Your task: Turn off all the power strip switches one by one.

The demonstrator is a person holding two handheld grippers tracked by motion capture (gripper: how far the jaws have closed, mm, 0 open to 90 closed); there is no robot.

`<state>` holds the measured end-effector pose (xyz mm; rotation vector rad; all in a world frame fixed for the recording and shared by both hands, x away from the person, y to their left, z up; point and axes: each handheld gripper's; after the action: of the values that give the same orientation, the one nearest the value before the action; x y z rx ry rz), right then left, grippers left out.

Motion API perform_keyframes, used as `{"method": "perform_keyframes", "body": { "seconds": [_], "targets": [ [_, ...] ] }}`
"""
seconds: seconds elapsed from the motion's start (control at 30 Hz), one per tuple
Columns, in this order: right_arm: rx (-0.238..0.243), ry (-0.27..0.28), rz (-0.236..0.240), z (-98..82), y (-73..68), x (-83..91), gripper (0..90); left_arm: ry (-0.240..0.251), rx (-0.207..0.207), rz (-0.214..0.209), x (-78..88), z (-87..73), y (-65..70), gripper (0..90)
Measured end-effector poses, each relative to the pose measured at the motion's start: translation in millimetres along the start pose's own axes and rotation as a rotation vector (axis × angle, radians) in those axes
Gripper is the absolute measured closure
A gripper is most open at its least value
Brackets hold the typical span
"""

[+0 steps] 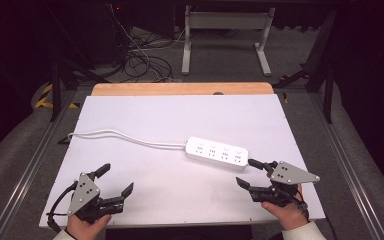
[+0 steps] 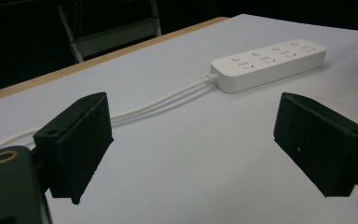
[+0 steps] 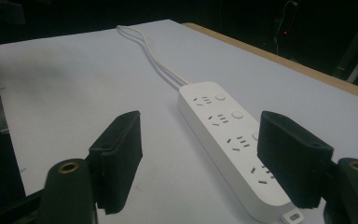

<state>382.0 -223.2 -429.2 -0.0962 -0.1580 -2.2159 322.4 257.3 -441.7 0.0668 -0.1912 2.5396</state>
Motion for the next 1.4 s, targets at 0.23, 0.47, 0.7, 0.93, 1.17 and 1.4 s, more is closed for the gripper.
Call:
{"method": "perform_keyframes", "body": {
  "seconds": [0.23,0.47,0.7,0.93,1.17,1.4],
  "targets": [
    [0.015,-0.004,0.007,0.5,-0.8,-1.6,30.7,0.001,-0.008,0.007,0.6,0.6,0.3,12.2],
    [0.036,-0.010,0.000,2.7,-1.6,-1.5,36.1,0.007,0.019,-0.003,1.4,1.7,-0.7,12.1],
    [0.052,-0.037,0.021,5.9,-2.7,-3.2,39.4,-0.004,-0.019,0.014,0.1,0.7,0.3,12.5],
    [0.046,-0.071,0.057,15.0,1.3,-7.5,45.7,-0.005,-0.014,0.022,0.3,0.8,-0.1,12.6],
    [0.030,-0.117,0.071,27.1,8.5,-21.2,45.3,-0.011,-0.015,0.020,0.4,0.6,-0.3,12.7],
    [0.000,-0.160,0.056,36.4,17.4,-32.7,47.1,-0.012,-0.015,0.020,0.2,0.3,-0.2,12.9]
  ]
}}
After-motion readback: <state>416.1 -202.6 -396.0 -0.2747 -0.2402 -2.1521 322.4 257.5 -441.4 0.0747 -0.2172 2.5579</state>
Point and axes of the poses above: each handheld gripper's, and its own axes: x roughly backward along the jaws, z roughly out of its top, y roughly to its right, and after that the axes turned 13 degrees about y, right-handed
